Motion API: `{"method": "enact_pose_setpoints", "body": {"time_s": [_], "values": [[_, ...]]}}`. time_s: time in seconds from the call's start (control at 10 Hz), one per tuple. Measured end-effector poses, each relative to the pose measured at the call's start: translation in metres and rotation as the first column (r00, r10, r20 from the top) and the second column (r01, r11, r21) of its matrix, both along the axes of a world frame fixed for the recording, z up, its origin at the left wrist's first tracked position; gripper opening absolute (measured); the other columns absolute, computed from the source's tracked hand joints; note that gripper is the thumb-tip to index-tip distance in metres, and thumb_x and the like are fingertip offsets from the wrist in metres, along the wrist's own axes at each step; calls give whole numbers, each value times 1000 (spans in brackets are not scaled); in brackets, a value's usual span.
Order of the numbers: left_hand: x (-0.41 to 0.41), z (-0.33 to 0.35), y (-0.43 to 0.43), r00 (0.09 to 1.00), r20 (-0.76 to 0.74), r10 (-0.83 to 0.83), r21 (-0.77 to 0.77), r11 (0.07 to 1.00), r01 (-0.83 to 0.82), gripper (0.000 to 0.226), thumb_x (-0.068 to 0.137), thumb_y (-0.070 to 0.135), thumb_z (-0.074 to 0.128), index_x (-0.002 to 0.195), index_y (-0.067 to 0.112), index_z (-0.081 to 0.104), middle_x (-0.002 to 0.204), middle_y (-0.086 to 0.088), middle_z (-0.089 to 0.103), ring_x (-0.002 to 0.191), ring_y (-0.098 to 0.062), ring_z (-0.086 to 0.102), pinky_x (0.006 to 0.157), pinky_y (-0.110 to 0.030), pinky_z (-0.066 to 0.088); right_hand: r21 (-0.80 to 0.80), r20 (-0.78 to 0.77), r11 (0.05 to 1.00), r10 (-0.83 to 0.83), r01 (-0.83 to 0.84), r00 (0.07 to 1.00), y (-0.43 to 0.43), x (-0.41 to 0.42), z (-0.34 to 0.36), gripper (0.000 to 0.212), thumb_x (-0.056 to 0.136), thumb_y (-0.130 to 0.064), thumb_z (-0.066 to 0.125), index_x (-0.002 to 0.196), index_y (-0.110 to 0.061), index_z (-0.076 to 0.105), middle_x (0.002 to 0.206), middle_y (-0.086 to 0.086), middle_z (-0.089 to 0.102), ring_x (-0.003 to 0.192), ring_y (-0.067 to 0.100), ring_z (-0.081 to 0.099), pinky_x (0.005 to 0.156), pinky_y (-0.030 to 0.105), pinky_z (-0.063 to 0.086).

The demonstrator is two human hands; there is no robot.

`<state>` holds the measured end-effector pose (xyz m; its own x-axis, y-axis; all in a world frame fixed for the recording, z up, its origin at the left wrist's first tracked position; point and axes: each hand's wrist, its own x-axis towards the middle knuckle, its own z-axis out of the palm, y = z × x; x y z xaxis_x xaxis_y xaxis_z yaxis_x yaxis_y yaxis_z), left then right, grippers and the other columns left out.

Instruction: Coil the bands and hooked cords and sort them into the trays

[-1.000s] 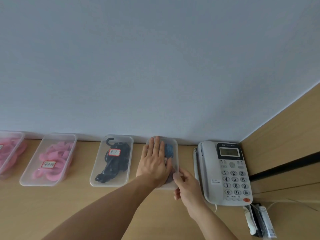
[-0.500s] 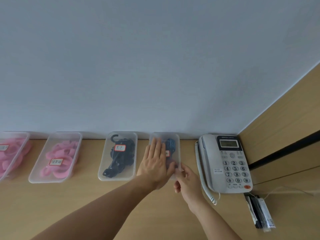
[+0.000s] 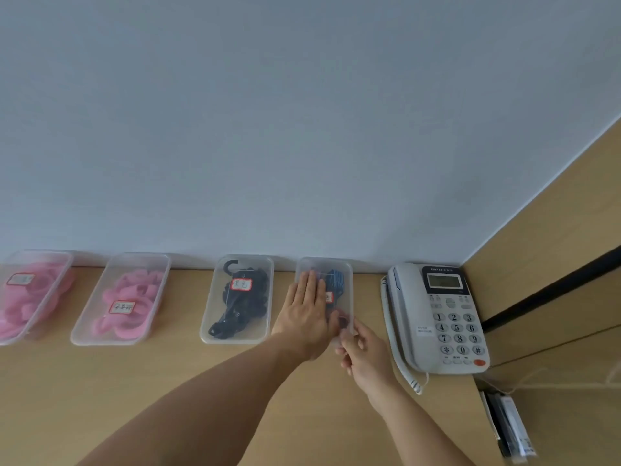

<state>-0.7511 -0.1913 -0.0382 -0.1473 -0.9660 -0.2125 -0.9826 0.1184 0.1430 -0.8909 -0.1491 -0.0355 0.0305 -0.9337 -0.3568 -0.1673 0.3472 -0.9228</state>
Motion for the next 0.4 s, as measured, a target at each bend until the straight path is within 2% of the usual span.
{"method": "enact_pose_setpoints", "body": {"time_s": [0.1, 0.2, 0.3, 0.4], "values": [[2, 15, -5, 999, -38, 22, 102, 995, -18, 77, 100, 55, 12, 155, 5, -9, 163, -13, -16, 150, -26, -19, 122, -40, -9, 8, -23, 1000, 7, -7, 1000, -7, 0, 1, 21, 99, -22, 54, 105, -35, 69, 58, -8, 62, 48, 5, 51, 46, 19, 42], [14, 23, 6, 997, -69, 24, 57, 998, -20, 74, 102, 52, 16, 156, 10, -9, 164, -9, -17, 150, -21, -19, 123, -38, -6, 45, -43, 999, -24, 26, 999, -9, 0, 1, 17, 99, -17, 52, 91, -17, 67, 60, 0, 57, 43, 6, 47, 43, 21, 39], [30, 38, 27, 994, -113, 9, -50, 999, -15, 67, 103, 47, 16, 155, 18, -15, 162, -1, -22, 149, -17, -23, 121, -35, -9, 116, -101, 993, -10, 22, 995, -2, 4, 7, 26, 100, -29, 49, 83, -11, 60, 60, 5, 54, 44, 12, 45, 42, 24, 36], [51, 40, 73, 968, -251, 18, -110, 993, -46, 67, 101, 34, 35, 158, 18, 3, 166, 3, -2, 152, -13, -5, 119, -26, 2, 127, -81, 991, -32, 42, 996, 24, 5, 12, 27, 102, -40, 43, 91, -20, 57, 69, 7, 56, 54, 18, 49, 47, 28, 37]]}}
